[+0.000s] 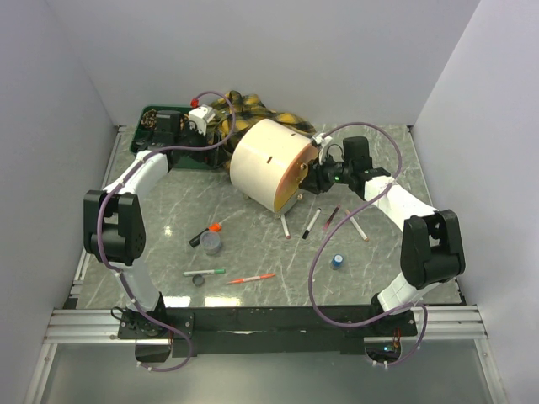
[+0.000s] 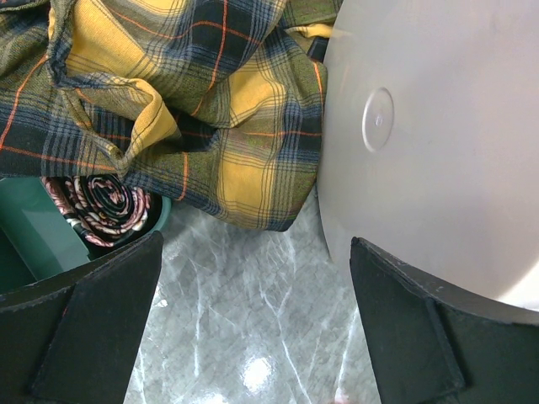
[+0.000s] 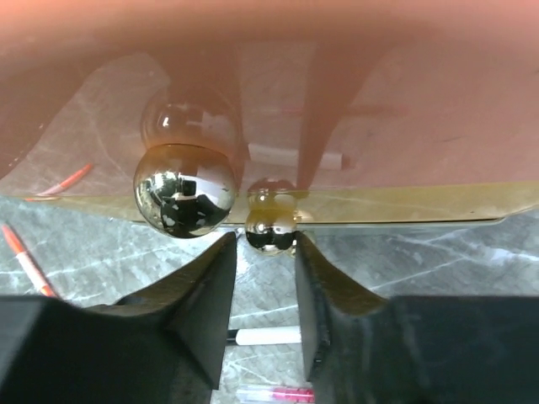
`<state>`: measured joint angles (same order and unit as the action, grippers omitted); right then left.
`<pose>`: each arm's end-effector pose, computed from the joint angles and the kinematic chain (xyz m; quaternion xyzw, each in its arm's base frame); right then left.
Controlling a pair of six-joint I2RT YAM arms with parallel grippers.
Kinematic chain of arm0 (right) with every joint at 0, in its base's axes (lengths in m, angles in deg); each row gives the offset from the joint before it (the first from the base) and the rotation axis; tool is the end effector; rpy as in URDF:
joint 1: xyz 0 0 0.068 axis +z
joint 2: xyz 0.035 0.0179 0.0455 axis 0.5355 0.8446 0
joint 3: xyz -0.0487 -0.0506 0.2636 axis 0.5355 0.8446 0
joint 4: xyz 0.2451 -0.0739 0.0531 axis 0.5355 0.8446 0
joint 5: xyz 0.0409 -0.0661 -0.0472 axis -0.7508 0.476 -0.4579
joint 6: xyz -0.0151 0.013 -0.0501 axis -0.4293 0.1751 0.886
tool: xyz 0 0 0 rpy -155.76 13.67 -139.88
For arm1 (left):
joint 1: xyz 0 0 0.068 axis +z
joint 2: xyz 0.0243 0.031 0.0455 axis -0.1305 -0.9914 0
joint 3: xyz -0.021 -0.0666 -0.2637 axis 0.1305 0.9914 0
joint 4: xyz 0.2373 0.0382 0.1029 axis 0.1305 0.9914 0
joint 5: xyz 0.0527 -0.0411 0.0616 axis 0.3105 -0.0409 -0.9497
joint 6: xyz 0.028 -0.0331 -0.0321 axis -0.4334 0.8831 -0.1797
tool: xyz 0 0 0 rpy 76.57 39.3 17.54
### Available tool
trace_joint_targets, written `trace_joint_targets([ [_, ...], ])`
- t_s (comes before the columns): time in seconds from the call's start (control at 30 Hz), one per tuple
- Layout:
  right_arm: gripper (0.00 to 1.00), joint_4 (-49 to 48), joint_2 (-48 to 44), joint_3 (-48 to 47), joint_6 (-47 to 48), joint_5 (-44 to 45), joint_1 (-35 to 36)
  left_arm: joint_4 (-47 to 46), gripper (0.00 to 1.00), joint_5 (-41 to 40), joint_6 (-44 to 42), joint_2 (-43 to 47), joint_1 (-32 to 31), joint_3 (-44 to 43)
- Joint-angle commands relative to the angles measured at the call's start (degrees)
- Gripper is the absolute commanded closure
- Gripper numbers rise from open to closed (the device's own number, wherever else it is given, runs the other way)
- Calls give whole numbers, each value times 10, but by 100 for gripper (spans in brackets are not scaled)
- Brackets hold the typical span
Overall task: Sort the stationery into containers
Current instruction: Open the drawer in the storage box.
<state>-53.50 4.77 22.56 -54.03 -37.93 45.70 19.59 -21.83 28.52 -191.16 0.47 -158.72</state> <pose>0.3369 0.1045 0.2517 -0.3579 0.7689 0.3209 0.4217 0.4133 -0.0705 0.2754 0.2315 0.8241 -0.2546 0.4500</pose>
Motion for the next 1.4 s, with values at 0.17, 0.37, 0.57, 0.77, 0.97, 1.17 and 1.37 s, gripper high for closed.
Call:
trace_joint_targets([
  [0.17,78,-33,-28,-8,3,-7,7,-20,2,13,11,-7,2,-16],
  [0.37,92,-11,-63,7,15,-7,8,-20,2,12,10,-13,2,-21],
  [0.57,94,34,-137,58,55,2,7,-22,2,14,10,-19,2,-27],
  [0.77,94,74,-189,102,78,19,7,-25,2,17,15,-26,2,-32],
  [0.97,81,76,-223,143,82,31,5,-32,2,18,20,-34,1,-38],
  [1.17,57,14,-213,141,50,47,7,-30,2,16,19,-28,2,-35],
  [1.37,55,-10,-187,116,51,61,14,-25,2,9,13,-18,2,-24],
])
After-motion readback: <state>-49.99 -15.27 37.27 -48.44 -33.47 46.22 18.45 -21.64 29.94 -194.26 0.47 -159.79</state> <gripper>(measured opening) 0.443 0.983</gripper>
